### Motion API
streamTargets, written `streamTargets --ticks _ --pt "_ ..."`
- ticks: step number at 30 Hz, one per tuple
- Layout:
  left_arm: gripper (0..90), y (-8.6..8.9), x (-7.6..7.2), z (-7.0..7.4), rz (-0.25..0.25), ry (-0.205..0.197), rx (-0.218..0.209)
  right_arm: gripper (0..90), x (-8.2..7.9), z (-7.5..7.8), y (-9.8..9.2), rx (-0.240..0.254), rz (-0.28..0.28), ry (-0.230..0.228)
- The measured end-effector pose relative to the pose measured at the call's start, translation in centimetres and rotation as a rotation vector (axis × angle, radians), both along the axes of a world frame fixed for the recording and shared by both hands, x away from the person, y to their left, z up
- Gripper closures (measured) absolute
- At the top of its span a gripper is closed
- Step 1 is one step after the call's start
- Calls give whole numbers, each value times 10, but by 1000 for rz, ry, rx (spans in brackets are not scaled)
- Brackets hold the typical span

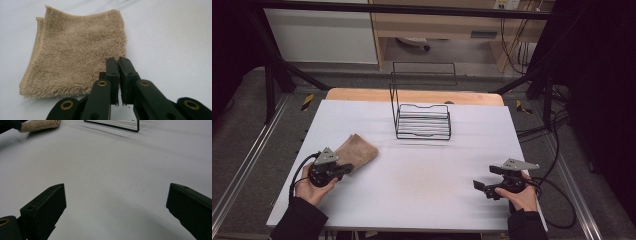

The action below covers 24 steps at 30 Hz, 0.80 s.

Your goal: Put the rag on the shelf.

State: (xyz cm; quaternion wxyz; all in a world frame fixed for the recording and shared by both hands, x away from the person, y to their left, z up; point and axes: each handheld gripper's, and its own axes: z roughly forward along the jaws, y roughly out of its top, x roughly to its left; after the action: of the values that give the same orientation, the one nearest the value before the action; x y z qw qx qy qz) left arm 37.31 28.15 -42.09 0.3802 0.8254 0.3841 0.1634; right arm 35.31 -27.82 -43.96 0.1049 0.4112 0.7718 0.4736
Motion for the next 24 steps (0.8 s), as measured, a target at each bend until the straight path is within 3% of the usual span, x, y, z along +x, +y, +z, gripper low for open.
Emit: streamTargets --ticks 5,13,24 --pt "863 -4 -2 8 0 11 -42 33 0 0 0 1 -1 1" --pt "866 -26 -1 18 -10 47 -115 33 0 -1 2 0 -1 0" --pt "867 -74 7 19 -72 72 -117 34 0 0 1 -1 -3 -2"
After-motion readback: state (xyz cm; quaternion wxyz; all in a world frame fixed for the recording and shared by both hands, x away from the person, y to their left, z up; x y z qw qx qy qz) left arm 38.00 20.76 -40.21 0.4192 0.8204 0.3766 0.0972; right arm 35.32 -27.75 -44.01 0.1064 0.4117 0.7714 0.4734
